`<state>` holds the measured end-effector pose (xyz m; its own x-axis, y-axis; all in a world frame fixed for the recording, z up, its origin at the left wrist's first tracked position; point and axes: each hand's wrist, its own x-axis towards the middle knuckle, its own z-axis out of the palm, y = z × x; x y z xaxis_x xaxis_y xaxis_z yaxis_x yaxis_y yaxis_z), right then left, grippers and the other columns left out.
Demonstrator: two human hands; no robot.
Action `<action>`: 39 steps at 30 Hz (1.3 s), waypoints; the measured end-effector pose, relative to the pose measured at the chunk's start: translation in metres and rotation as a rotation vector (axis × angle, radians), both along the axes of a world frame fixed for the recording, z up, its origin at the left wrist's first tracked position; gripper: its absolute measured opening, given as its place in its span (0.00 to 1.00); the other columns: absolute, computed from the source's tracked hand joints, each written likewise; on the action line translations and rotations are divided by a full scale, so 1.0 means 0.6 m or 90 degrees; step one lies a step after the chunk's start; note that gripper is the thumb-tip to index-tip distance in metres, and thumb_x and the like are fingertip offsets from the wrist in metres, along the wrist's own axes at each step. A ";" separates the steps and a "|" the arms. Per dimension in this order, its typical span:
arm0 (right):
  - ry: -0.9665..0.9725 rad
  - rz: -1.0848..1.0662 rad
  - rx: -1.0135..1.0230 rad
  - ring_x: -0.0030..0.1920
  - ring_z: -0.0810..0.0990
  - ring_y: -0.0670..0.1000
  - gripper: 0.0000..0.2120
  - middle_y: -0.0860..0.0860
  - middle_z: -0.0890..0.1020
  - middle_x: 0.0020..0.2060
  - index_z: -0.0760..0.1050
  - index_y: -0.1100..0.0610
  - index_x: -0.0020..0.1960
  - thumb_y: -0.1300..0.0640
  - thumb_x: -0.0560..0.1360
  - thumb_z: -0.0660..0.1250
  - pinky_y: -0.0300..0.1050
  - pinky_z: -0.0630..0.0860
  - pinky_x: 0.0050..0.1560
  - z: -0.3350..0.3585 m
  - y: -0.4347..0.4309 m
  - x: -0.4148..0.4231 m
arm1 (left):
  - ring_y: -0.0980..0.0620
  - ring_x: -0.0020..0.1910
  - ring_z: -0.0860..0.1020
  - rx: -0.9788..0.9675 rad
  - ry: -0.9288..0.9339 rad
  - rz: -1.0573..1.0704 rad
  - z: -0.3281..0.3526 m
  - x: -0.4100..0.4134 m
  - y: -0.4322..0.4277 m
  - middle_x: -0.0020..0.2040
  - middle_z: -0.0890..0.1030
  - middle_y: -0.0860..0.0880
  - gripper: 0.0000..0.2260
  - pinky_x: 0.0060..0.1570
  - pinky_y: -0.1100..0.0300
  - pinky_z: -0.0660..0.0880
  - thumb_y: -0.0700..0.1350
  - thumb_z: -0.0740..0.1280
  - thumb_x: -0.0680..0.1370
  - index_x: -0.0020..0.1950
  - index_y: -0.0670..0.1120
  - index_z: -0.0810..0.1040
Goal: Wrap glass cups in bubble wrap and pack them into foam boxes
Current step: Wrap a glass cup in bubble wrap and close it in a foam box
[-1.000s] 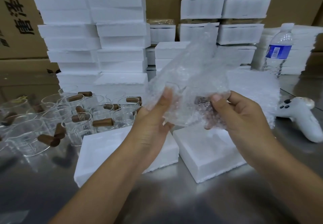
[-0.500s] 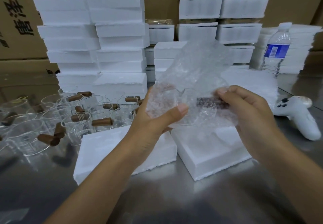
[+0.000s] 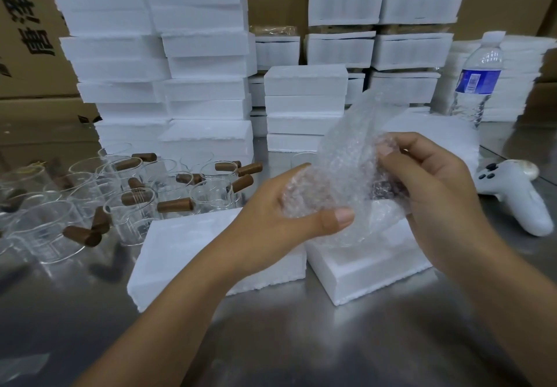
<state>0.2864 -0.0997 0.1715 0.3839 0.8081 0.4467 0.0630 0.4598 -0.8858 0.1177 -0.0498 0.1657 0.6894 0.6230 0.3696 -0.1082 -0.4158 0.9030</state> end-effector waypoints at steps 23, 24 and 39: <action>-0.433 -0.108 -0.016 0.43 0.74 0.42 0.10 0.43 0.75 0.40 0.78 0.56 0.41 0.53 0.70 0.61 0.28 0.66 0.40 -0.011 -0.001 -0.013 | 0.59 0.57 0.75 0.271 0.073 0.166 -0.012 0.016 -0.002 0.57 0.74 0.62 0.26 0.54 0.63 0.74 0.56 0.73 0.68 0.61 0.64 0.66; -0.414 -0.116 0.002 0.43 0.75 0.41 0.07 0.43 0.76 0.40 0.76 0.54 0.42 0.53 0.70 0.62 0.28 0.68 0.40 -0.011 -0.002 -0.015 | 0.58 0.58 0.75 0.273 0.079 0.178 -0.012 0.015 -0.001 0.58 0.75 0.59 0.26 0.55 0.58 0.75 0.57 0.73 0.68 0.62 0.64 0.67; -0.417 -0.151 0.060 0.40 0.76 0.44 0.11 0.44 0.78 0.36 0.74 0.54 0.38 0.46 0.68 0.66 0.33 0.71 0.43 -0.007 -0.006 -0.015 | 0.60 0.53 0.73 0.358 0.136 0.216 -0.010 0.009 -0.002 0.56 0.72 0.57 0.28 0.48 0.63 0.74 0.59 0.73 0.66 0.62 0.55 0.66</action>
<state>0.2772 -0.1035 0.1673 0.1724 0.6830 0.7098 0.6784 0.4401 -0.5883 0.1233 -0.0511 0.1595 0.5839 0.5708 0.5773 0.2674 -0.8067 0.5271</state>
